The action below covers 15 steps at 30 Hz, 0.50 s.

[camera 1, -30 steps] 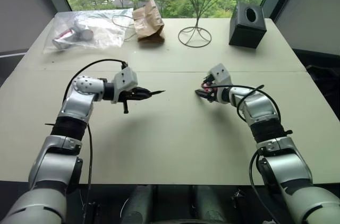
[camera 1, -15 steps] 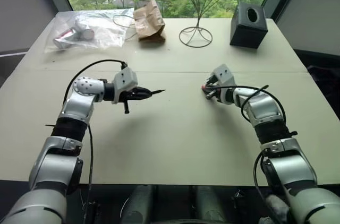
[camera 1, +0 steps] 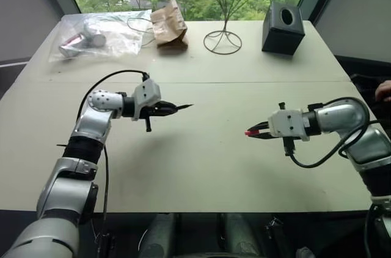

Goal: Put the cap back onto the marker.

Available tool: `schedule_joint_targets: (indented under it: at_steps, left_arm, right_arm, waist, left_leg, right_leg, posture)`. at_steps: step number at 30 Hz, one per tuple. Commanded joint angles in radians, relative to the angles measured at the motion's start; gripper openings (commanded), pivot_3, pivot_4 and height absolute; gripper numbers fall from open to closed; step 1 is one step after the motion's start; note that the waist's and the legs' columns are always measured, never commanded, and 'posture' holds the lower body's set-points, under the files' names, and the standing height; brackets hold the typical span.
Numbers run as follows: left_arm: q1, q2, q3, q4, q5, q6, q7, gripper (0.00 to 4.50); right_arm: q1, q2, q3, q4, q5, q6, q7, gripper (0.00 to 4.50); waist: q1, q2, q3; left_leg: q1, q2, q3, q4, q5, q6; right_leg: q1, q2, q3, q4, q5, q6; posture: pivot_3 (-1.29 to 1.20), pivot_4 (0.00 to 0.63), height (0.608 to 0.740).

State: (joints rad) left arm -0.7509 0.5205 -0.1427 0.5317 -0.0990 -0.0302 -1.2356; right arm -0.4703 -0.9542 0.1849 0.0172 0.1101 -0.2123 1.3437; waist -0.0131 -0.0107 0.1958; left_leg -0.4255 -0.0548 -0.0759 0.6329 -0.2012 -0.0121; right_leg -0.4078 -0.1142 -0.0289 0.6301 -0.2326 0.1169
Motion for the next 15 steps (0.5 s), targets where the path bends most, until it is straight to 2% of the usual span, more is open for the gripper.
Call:
schedule_joint_targets:
  at_steps: [1,4,6,8,13,15]
  left_arm:
    - [-0.020,-0.008,0.004,-0.009,-0.010,-0.016,0.000,0.00]
    - [-0.018,-0.014,0.004,-0.012,-0.009,-0.015,-0.001,0.00]
    - [-0.012,-0.020,0.006,-0.022,-0.013,-0.009,0.002,0.00]
    - [0.000,-0.023,0.007,-0.038,-0.017,-0.002,0.005,0.00]
    - [0.017,-0.021,0.012,-0.062,-0.020,0.012,0.012,0.00]
    - [0.023,-0.019,0.014,-0.070,-0.020,0.017,0.016,0.00]
  right_arm:
    - [-0.039,-0.021,0.018,0.050,-0.052,-0.204,0.047,0.16]
    - [-0.072,-0.014,0.047,0.120,-0.095,-0.328,0.059,0.16]
    - [-0.120,-0.007,0.096,0.234,-0.215,-0.536,0.021,0.16]
    - [-0.156,0.017,0.135,0.334,-0.293,-0.631,-0.022,0.16]
    - [-0.218,0.075,0.181,0.498,-0.390,-0.713,-0.120,0.16]
    - [-0.236,0.096,0.183,0.539,-0.404,-0.713,-0.157,0.99]
  waist:
    - [0.001,0.000,0.000]
    - [0.000,0.000,0.000]
    - [-0.001,0.000,0.000]
    - [-0.001,0.000,0.000]
    - [-0.004,0.000,0.000]
    - [-0.004,0.000,0.000]
  left_leg:
    - [0.000,0.000,0.000,0.000,0.000,0.000]
    - [0.000,0.000,0.000,0.000,0.000,0.000]
    - [0.000,-0.001,0.000,-0.001,0.000,0.000]
    - [0.000,-0.002,0.001,-0.001,0.000,0.000]
    - [0.000,-0.001,0.000,-0.001,0.000,-0.001]
    - [0.001,-0.001,0.000,-0.001,0.001,-0.001]
  right_leg:
    - [0.000,0.000,0.000,0.000,0.000,0.000]
    - [0.000,0.000,0.000,0.000,0.001,-0.001]
    - [-0.001,0.000,0.000,0.000,0.001,-0.001]
    - [-0.001,0.000,0.000,0.000,0.001,-0.001]
    - [-0.001,0.001,0.000,0.000,0.001,-0.002]
    - [-0.001,0.001,0.001,0.000,0.001,-0.002]
  posture:
    - [0.00,0.150,0.740]
    - [0.00,0.150,0.740]
    - [0.00,0.150,0.740]
    - [0.00,0.150,0.740]
    - [0.00,0.150,0.740]
    - [0.00,0.150,0.740]
